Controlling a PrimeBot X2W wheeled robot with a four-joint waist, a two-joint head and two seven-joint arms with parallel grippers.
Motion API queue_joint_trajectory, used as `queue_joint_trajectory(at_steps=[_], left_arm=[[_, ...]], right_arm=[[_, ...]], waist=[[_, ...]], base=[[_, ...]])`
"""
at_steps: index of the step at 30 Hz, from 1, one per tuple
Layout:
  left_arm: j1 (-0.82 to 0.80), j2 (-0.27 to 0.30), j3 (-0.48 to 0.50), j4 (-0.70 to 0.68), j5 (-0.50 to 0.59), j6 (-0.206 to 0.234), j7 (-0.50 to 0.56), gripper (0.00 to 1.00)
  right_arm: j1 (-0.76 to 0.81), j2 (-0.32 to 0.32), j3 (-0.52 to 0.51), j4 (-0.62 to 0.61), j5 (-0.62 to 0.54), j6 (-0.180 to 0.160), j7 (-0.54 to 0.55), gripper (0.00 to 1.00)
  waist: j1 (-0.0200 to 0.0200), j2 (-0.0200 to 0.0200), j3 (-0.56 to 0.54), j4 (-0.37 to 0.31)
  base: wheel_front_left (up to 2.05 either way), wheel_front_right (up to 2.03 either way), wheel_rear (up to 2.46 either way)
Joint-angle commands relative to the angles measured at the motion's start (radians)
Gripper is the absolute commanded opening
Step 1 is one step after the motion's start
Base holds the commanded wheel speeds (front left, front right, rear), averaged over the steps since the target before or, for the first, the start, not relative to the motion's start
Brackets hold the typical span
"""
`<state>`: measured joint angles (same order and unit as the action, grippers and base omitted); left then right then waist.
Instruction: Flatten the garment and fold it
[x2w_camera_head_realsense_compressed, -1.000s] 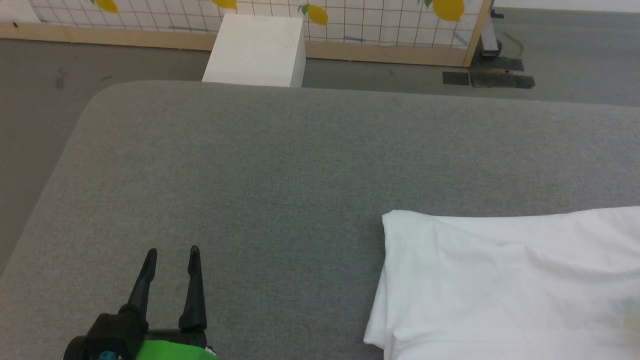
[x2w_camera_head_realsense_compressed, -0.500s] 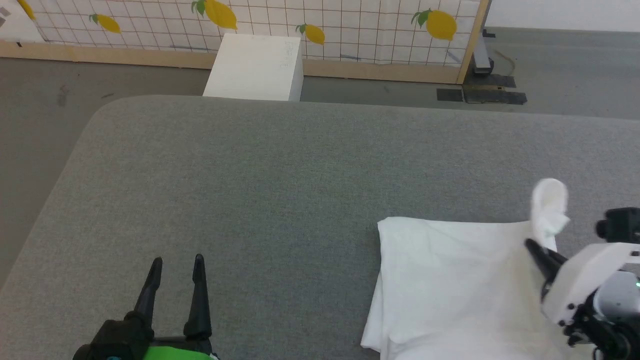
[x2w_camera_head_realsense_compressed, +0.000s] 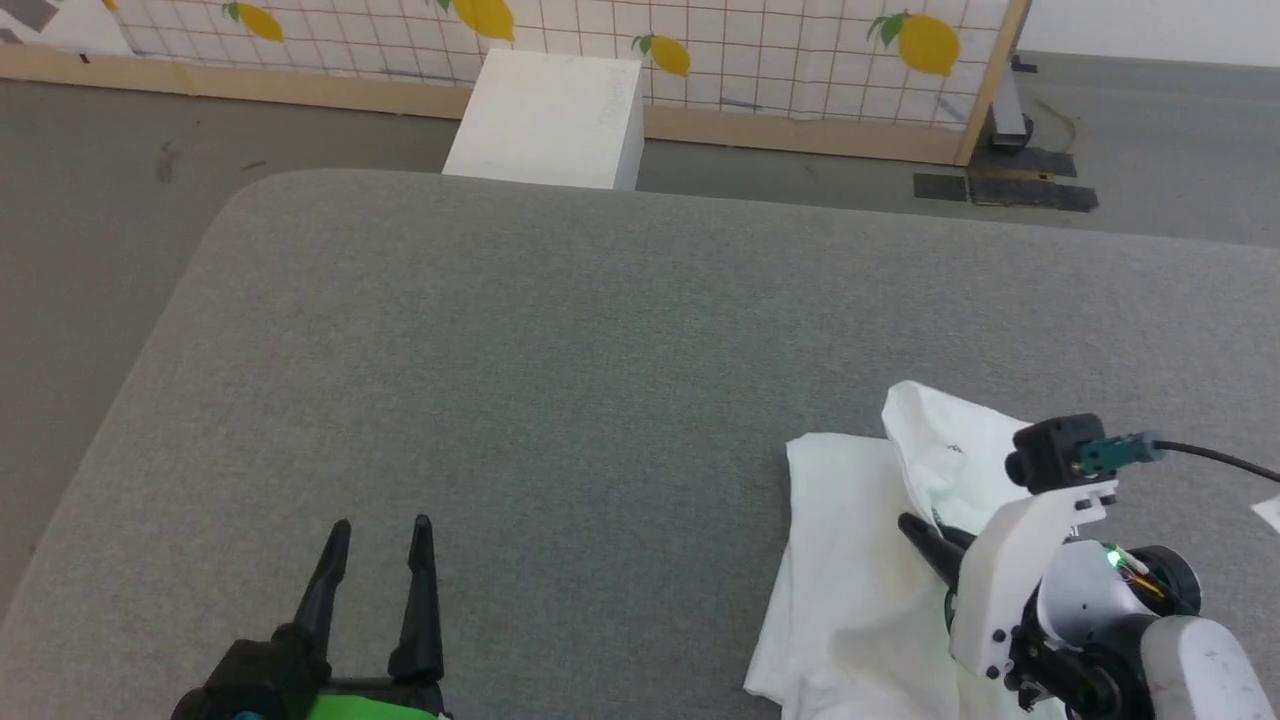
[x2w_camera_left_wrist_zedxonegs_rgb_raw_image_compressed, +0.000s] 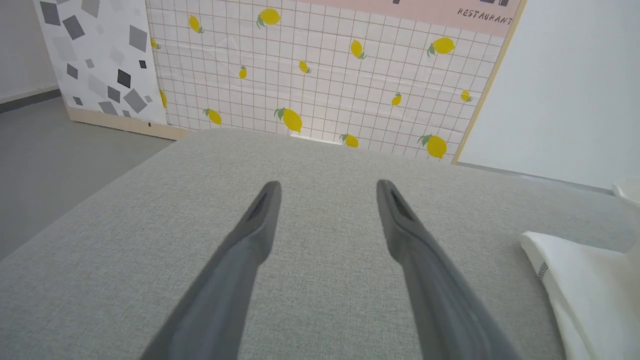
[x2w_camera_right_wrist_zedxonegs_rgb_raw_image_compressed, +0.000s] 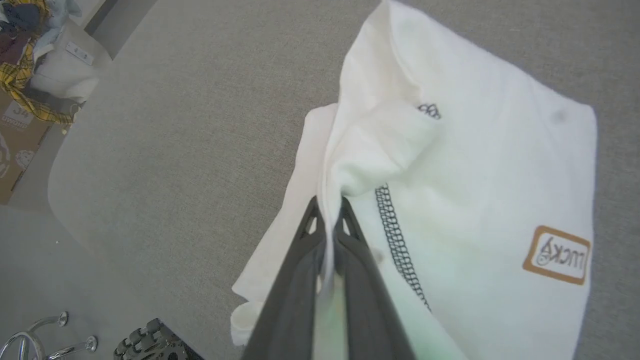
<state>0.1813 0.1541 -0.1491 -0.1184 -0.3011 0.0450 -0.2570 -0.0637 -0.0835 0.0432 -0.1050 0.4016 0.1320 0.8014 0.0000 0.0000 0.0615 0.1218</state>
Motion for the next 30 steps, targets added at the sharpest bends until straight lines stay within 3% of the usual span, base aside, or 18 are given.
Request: queue_joint_trajectory(at_steps=[1,14,15,16,17,18,23,30], left_arm=[[-0.013,-0.008,-0.005,0.006,-0.009,-0.007,-0.005,1.00],[-0.040,-0.031,-0.033,0.060,-0.008,-0.033,-0.005,1.00],[-0.039,-0.032,-0.034,0.063,-0.008,-0.034,-0.005,1.00],[-0.037,-0.032,-0.035,0.065,-0.007,-0.036,-0.005,1.00],[-0.035,-0.031,-0.035,0.067,-0.008,-0.037,-0.005,1.00],[-0.033,-0.030,-0.034,0.069,-0.008,-0.037,-0.005,1.00],[-0.017,-0.023,-0.027,0.069,-0.011,-0.033,-0.005,1.00],[-0.001,-0.013,-0.018,0.045,-0.014,-0.020,-0.002,1.00]], right_arm=[[-0.021,0.003,0.008,0.027,-0.016,-0.001,-0.006,0.00],[-0.087,0.031,0.047,0.350,-0.095,-0.001,-0.081,0.03],[-0.092,0.031,0.049,0.370,-0.104,-0.001,-0.082,0.13],[-0.098,0.032,0.051,0.393,-0.113,-0.001,-0.086,0.38],[-0.103,0.032,0.051,0.409,-0.118,-0.001,-0.090,0.38],[-0.108,0.033,0.052,0.427,-0.117,-0.001,-0.097,1.00],[-0.137,0.033,0.073,0.446,-0.054,-0.001,-0.136,1.00],[-0.155,0.018,0.010,0.256,0.014,-0.001,-0.173,1.00]], waist=[[0.0000,0.0000,0.003,0.022],[0.0000,0.0000,-0.012,0.114],[0.0000,0.0000,-0.015,0.116],[0.0000,0.0000,-0.019,0.119],[0.0000,0.0000,-0.022,0.120],[0.0000,0.0000,-0.025,0.121],[0.0000,0.0000,-0.042,0.108],[0.0000,0.0000,-0.029,0.052]], base=[[0.00,0.00,0.00],[0.00,0.00,0.00],[0.00,0.00,0.00],[0.00,0.00,0.00],[0.00,0.00,0.00],[0.00,0.00,0.00],[0.00,0.00,0.00],[0.00,0.00,0.00]])
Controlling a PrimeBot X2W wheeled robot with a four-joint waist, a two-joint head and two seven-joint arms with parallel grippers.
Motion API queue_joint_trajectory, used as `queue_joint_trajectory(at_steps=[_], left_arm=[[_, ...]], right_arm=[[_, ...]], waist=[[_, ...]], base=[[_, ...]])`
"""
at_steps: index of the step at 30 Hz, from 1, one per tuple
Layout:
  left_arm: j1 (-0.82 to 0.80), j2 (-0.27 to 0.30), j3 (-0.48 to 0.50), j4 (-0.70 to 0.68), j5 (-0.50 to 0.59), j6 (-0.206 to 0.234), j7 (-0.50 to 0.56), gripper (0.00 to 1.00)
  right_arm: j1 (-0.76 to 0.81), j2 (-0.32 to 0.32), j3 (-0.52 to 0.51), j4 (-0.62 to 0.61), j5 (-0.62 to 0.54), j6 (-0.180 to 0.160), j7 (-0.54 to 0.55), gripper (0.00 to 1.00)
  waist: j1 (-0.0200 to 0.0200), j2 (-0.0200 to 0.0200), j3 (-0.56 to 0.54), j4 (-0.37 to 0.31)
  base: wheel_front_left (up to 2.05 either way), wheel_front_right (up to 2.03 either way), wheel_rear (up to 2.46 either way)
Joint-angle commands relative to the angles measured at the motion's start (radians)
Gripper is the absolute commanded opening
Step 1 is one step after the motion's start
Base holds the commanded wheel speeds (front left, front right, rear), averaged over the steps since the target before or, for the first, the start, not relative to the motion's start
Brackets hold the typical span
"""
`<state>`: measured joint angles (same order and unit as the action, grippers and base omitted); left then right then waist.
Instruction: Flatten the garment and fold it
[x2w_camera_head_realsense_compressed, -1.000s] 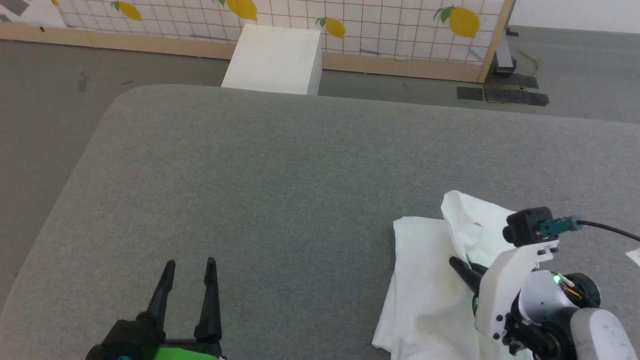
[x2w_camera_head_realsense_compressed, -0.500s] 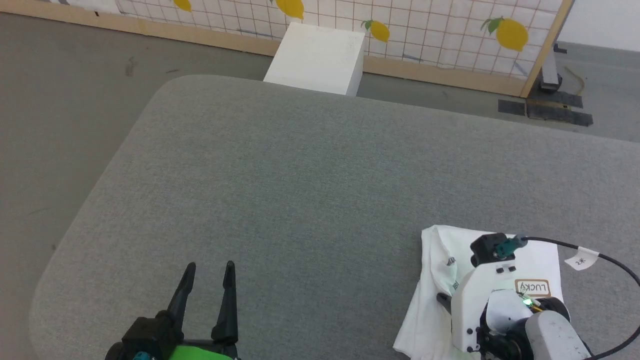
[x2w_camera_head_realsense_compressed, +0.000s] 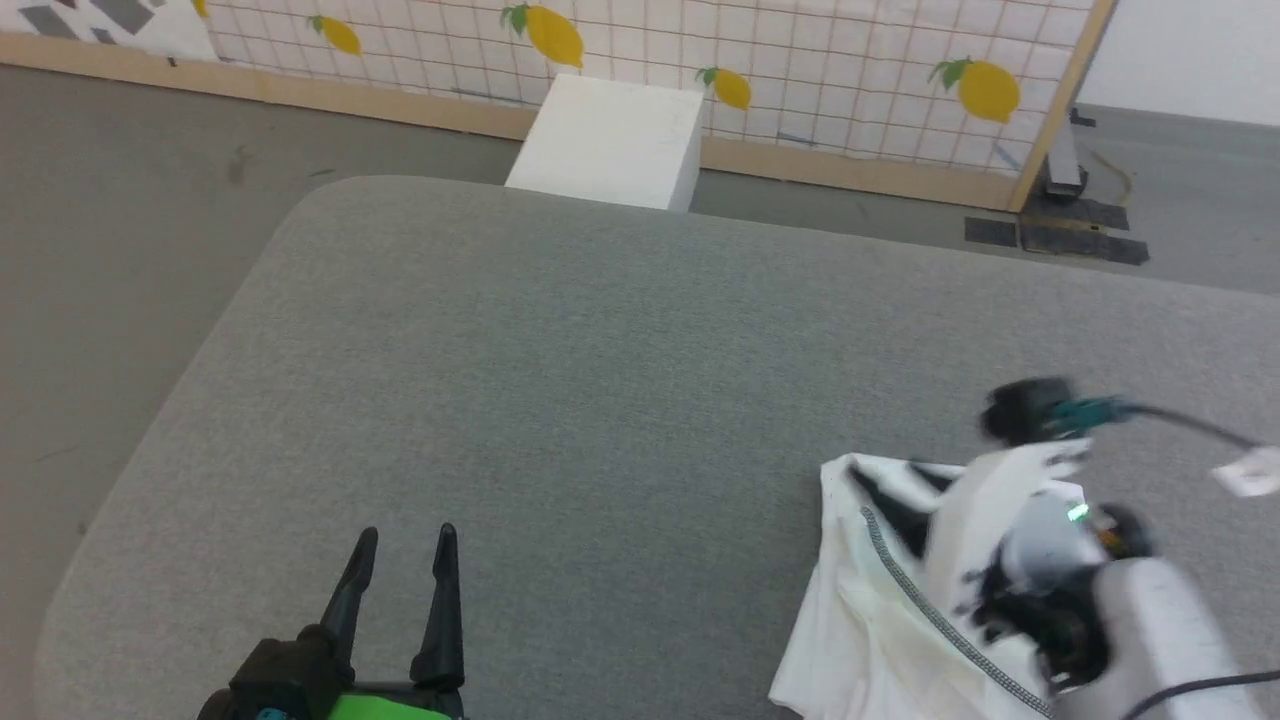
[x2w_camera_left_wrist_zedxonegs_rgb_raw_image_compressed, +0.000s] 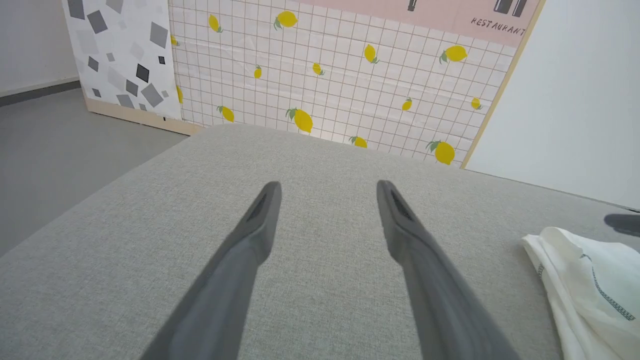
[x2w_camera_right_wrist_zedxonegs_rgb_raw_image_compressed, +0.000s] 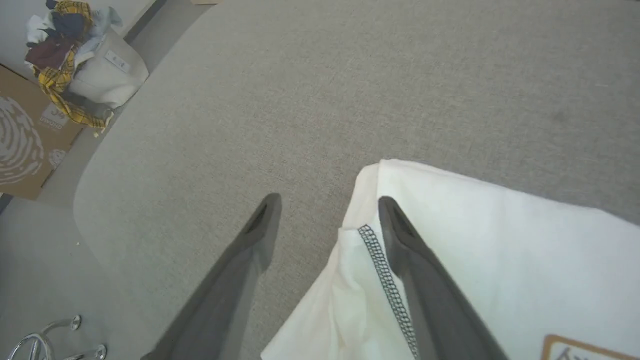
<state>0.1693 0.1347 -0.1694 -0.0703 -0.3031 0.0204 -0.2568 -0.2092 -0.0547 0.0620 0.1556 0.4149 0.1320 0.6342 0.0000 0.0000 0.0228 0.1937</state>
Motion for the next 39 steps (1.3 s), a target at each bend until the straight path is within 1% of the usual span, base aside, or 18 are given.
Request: queue_joint_trajectory(at_steps=[1,4,8,10,13,18,24,26,30,32,33,34,39], left_arm=[[0.011,0.006,0.002,-0.007,-0.012,0.006,-0.003,1.00],[0.008,0.005,0.000,-0.017,-0.010,0.010,-0.003,1.00],[0.000,0.004,-0.001,-0.027,-0.009,0.013,-0.003,1.00],[-0.004,0.003,0.001,-0.032,-0.010,0.014,-0.003,1.00],[-0.012,0.004,0.000,-0.036,-0.012,0.012,-0.003,1.00],[-0.033,0.007,-0.008,-0.036,-0.010,0.006,-0.003,1.00],[-0.049,0.015,-0.009,-0.036,-0.010,0.007,0.002,1.00],[-0.052,0.017,-0.008,-0.037,-0.010,0.008,0.003,1.00],[-0.052,0.019,-0.011,-0.034,-0.011,0.012,0.006,1.00],[-0.051,0.020,-0.013,-0.032,-0.013,0.012,0.008,1.00],[-0.050,0.020,-0.013,-0.032,-0.014,0.013,0.009,1.00],[-0.050,0.021,-0.014,-0.032,-0.015,0.013,0.009,1.00],[-0.042,0.024,-0.011,-0.036,-0.019,0.018,0.009,1.00]], right_arm=[[-0.002,-0.021,-0.033,-0.035,-0.002,-0.001,-0.008,1.00],[0.039,-0.049,-0.138,-0.125,-0.007,-0.001,0.003,1.00],[0.119,-0.071,-0.241,-0.204,-0.016,-0.001,0.054,1.00],[0.161,-0.076,-0.267,-0.230,-0.023,-0.001,0.077,1.00],[0.212,-0.063,-0.290,-0.250,-0.021,-0.001,0.096,1.00],[0.248,-0.040,-0.307,-0.237,-0.019,-0.001,0.102,1.00],[0.243,-0.022,-0.347,-0.177,-0.013,-0.001,0.100,1.00],[0.235,-0.020,-0.343,-0.149,-0.011,-0.001,0.093,1.00],[0.216,-0.017,-0.303,-0.093,0.041,-0.001,0.094,1.00],[0.215,-0.026,-0.279,-0.074,0.060,-0.001,0.097,0.45],[0.216,-0.033,-0.272,-0.067,0.065,-0.001,0.094,0.20],[0.215,-0.038,-0.269,-0.062,0.066,-0.001,0.092,0.00],[0.203,-0.067,-0.280,-0.058,0.054,-0.001,0.072,0.00]], waist=[[0.0000,0.0000,0.014,-0.027],[0.0000,0.0000,0.029,-0.051],[0.0000,0.0000,0.050,-0.073],[0.0000,0.0000,0.063,-0.080],[0.0000,0.0000,0.082,-0.084],[0.0000,0.0000,0.111,-0.072],[0.0000,0.0000,0.135,-0.051],[0.0000,0.0000,0.137,-0.047],[0.0000,0.0000,0.129,-0.044],[0.0000,0.0000,0.120,-0.044],[0.0000,0.0000,0.116,-0.044],[0.0000,0.0000,0.112,-0.045],[0.0000,0.0000,0.097,-0.059]], base=[[0.00,0.00,0.00],[0.00,0.00,0.00],[0.00,0.00,0.00],[0.00,0.00,0.00],[0.00,0.00,0.00],[0.00,0.00,0.00],[0.00,0.00,0.00],[0.00,0.00,0.00],[0.00,0.00,0.00],[0.00,0.00,0.00],[0.00,0.00,0.00],[0.00,0.00,0.00],[0.00,0.00,0.00]])
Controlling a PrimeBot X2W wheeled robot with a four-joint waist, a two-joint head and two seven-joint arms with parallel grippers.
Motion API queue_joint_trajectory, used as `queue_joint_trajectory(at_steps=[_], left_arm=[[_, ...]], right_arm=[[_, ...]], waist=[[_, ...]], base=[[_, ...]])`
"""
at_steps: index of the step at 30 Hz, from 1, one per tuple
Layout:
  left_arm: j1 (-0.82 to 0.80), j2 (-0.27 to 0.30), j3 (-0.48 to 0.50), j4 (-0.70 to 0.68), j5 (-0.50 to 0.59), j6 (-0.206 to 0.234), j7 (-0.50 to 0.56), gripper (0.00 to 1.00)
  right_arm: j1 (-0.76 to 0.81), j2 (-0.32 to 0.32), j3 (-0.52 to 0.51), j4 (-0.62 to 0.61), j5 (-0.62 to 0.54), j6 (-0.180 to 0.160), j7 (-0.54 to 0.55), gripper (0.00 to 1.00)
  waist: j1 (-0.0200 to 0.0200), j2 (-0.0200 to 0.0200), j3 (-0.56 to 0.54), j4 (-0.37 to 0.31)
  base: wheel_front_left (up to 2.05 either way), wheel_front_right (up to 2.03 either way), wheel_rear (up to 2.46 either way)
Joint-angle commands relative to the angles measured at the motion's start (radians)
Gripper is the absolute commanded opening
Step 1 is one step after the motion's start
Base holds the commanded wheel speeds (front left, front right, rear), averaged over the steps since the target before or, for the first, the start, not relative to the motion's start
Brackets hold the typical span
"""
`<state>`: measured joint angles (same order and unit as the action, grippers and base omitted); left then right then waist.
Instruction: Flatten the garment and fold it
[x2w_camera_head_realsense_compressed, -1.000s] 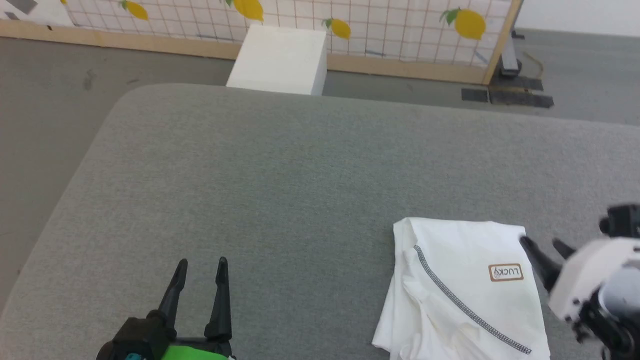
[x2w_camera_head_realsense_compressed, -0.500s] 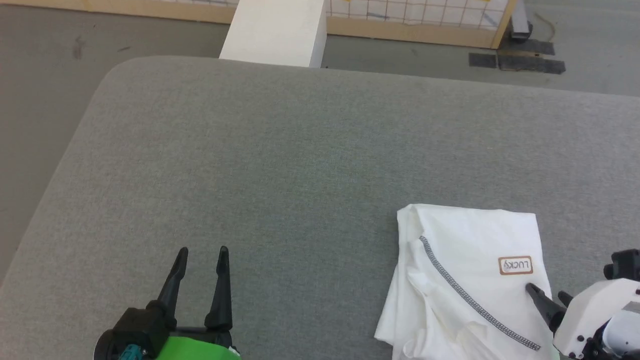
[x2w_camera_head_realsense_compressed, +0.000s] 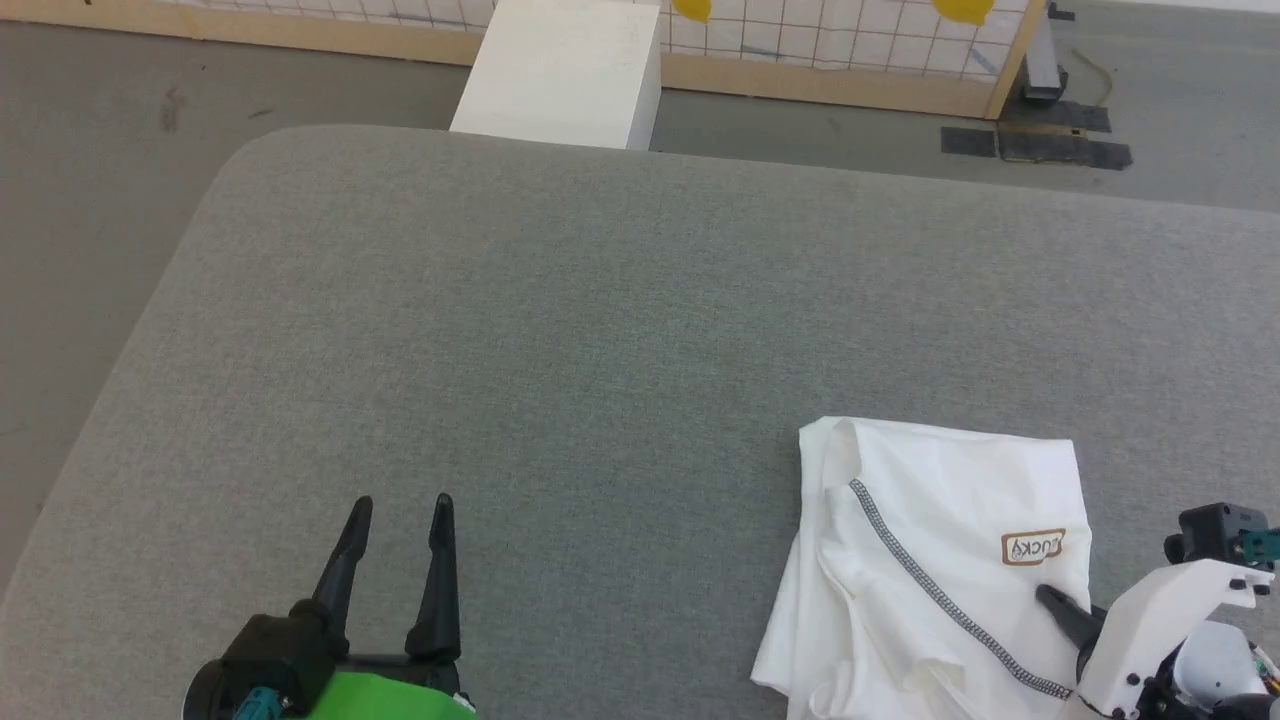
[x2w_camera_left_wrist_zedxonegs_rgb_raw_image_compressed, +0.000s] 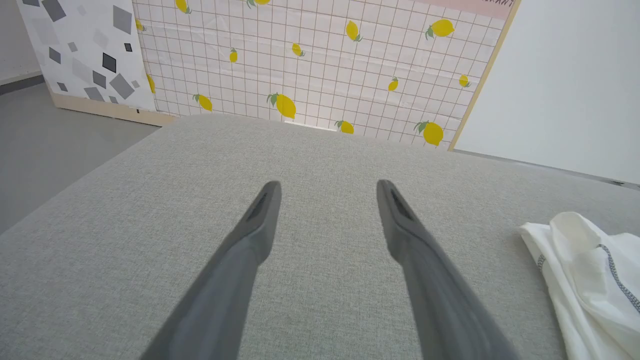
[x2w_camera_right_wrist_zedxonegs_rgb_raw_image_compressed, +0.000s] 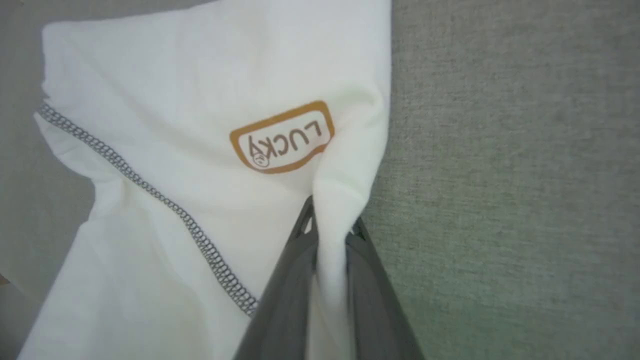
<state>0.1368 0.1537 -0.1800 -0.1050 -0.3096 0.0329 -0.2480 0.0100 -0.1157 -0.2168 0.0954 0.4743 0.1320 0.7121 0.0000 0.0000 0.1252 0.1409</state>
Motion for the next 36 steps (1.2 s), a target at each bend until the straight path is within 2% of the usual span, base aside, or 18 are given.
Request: queue_joint_trajectory(at_steps=[1,7,18,20,21,27,31,36], left_arm=[[-0.008,0.005,0.000,-0.002,-0.014,0.007,0.000,1.00],[0.004,0.006,-0.005,-0.012,-0.015,0.010,0.001,1.00],[-0.040,0.033,-0.016,-0.071,0.012,0.016,0.025,1.00],[-0.054,0.039,-0.016,-0.085,0.020,0.019,0.033,1.00],[-0.078,0.052,-0.012,-0.106,0.031,0.022,0.044,1.00],[-0.122,0.076,-0.015,-0.143,0.051,0.023,0.074,1.00],[-0.158,0.091,-0.009,-0.168,0.064,0.026,0.092,1.00],[-0.194,0.111,0.003,-0.196,0.079,0.032,0.108,1.00]], right_arm=[[-0.021,-0.011,-0.003,0.000,-0.006,-0.001,-0.010,0.00],[-0.063,-0.054,0.014,-0.030,-0.033,-0.001,-0.025,0.00],[-0.232,-0.215,0.117,-0.035,-0.078,-0.001,0.006,0.00],[-0.267,-0.255,0.134,-0.028,-0.087,-0.001,0.009,0.00],[-0.319,-0.325,0.164,-0.021,-0.109,-0.001,0.004,0.00],[-0.407,-0.463,0.187,0.020,-0.165,-0.001,-0.022,0.00],[-0.451,-0.545,0.192,0.063,-0.192,-0.001,-0.046,0.00],[-0.486,-0.607,0.196,0.118,-0.219,-0.001,-0.075,0.00]], waist=[[0.0000,0.0000,-0.008,-0.011],[0.0000,0.0000,-0.021,-0.058],[0.0000,0.0000,0.057,-0.198],[0.0000,0.0000,0.080,-0.222],[0.0000,0.0000,0.117,-0.256],[0.0000,0.0000,0.205,-0.296],[0.0000,0.0000,0.263,-0.308],[0.0000,0.0000,0.316,-0.317]], base=[[0.00,0.00,0.00],[0.00,0.00,0.00],[0.00,0.00,0.00],[0.00,0.00,0.00],[0.00,0.00,0.00],[0.00,0.00,0.00],[0.00,0.00,0.00],[0.00,0.00,0.00]])
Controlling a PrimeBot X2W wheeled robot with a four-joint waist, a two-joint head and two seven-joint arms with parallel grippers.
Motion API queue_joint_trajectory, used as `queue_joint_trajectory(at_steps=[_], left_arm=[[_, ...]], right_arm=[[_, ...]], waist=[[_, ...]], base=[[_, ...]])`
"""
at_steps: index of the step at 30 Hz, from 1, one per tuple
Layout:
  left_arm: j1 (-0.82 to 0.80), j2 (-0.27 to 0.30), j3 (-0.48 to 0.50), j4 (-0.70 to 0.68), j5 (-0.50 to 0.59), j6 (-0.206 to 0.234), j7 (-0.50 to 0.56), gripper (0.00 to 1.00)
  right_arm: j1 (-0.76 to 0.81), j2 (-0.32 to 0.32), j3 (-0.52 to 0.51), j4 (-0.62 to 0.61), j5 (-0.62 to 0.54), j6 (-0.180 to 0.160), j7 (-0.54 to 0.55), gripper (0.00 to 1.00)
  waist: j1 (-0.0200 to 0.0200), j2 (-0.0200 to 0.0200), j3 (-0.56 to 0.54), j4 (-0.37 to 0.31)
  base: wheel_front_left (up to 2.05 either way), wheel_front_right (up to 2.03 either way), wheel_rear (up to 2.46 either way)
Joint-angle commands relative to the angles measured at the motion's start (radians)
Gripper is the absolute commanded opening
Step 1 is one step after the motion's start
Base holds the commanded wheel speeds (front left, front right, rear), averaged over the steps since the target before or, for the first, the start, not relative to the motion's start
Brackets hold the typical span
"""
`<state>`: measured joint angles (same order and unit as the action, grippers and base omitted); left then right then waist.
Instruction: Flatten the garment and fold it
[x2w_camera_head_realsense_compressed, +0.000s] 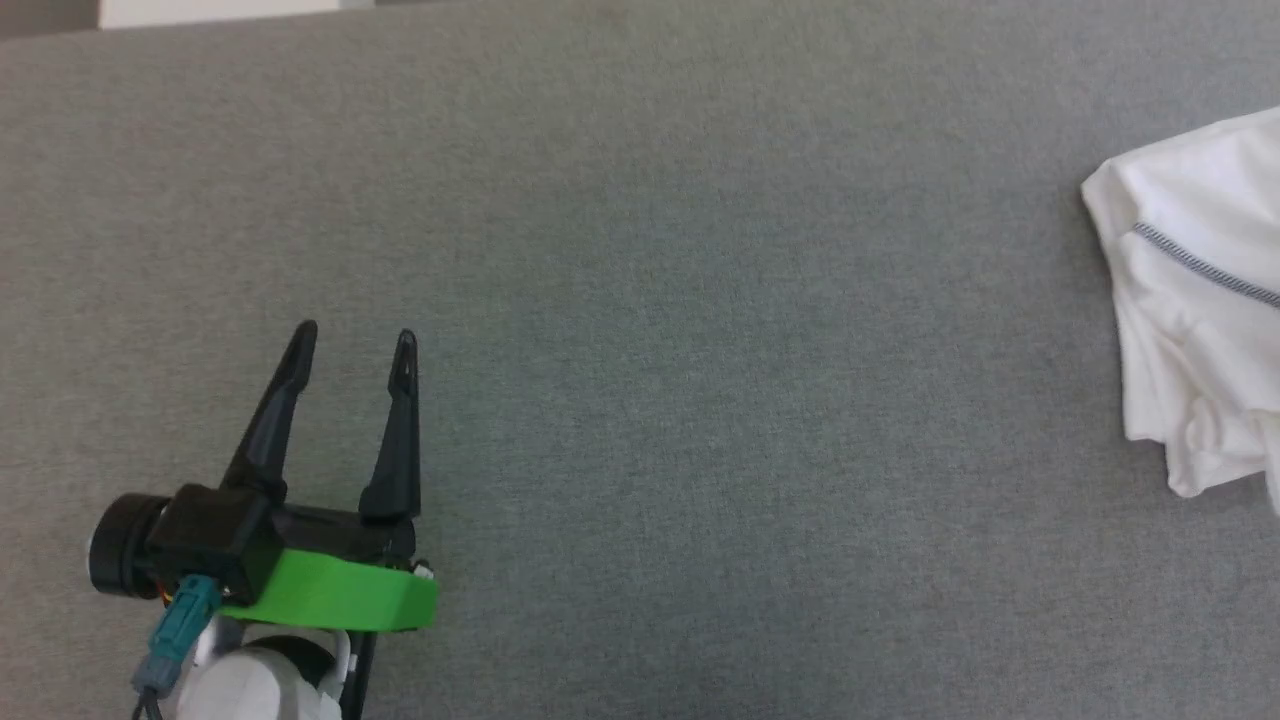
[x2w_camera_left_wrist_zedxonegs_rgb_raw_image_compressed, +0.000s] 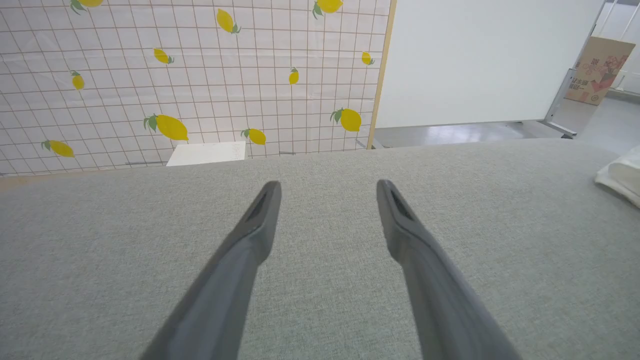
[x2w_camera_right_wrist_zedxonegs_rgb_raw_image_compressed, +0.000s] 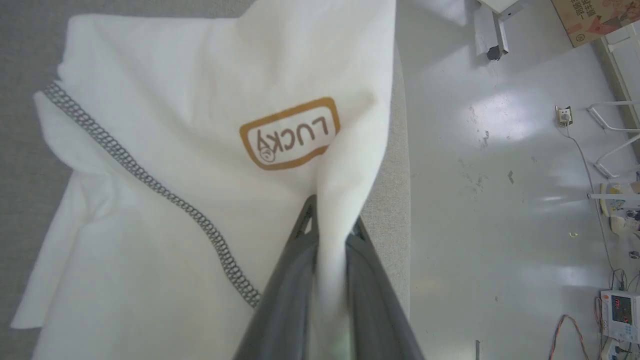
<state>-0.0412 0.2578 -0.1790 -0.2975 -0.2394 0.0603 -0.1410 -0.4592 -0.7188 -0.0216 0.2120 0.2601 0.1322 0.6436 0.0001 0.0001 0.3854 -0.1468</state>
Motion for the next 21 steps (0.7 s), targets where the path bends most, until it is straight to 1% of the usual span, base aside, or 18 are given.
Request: queue_joint_trajectory(at_steps=[1,5,12,17,21], left_arm=[[-0.022,0.012,0.004,-0.011,0.012,0.006,0.005,1.00],[-0.040,0.030,0.012,-0.041,0.025,0.010,0.022,1.00],[-0.071,0.052,0.012,-0.091,0.046,0.015,0.053,1.00],[-0.085,0.061,0.009,-0.111,0.055,0.017,0.068,1.00],[-0.092,0.068,0.008,-0.123,0.060,0.019,0.079,1.00]], right_arm=[[-0.025,-0.013,-0.001,0.014,-0.009,-0.002,-0.016,0.00],[-0.049,-0.052,0.000,0.056,-0.038,-0.002,-0.048,0.00],[-0.094,-0.099,-0.029,0.136,-0.102,-0.002,-0.107,0.00],[-0.122,-0.102,-0.062,0.208,-0.151,-0.002,-0.146,0.00],[-0.142,-0.085,-0.078,0.259,-0.178,-0.002,-0.187,0.00]], waist=[[-0.0001,-0.0001,0.066,-0.031],[-0.0001,-0.0001,0.109,-0.038],[-0.0001,-0.0001,0.182,-0.041],[-0.0001,-0.0001,0.211,-0.034],[-0.0001,-0.0001,0.228,-0.026]], base=[[0.00,0.00,0.00],[0.00,0.00,0.00],[0.00,0.00,0.00],[0.00,0.00,0.00],[0.00,0.00,0.00]])
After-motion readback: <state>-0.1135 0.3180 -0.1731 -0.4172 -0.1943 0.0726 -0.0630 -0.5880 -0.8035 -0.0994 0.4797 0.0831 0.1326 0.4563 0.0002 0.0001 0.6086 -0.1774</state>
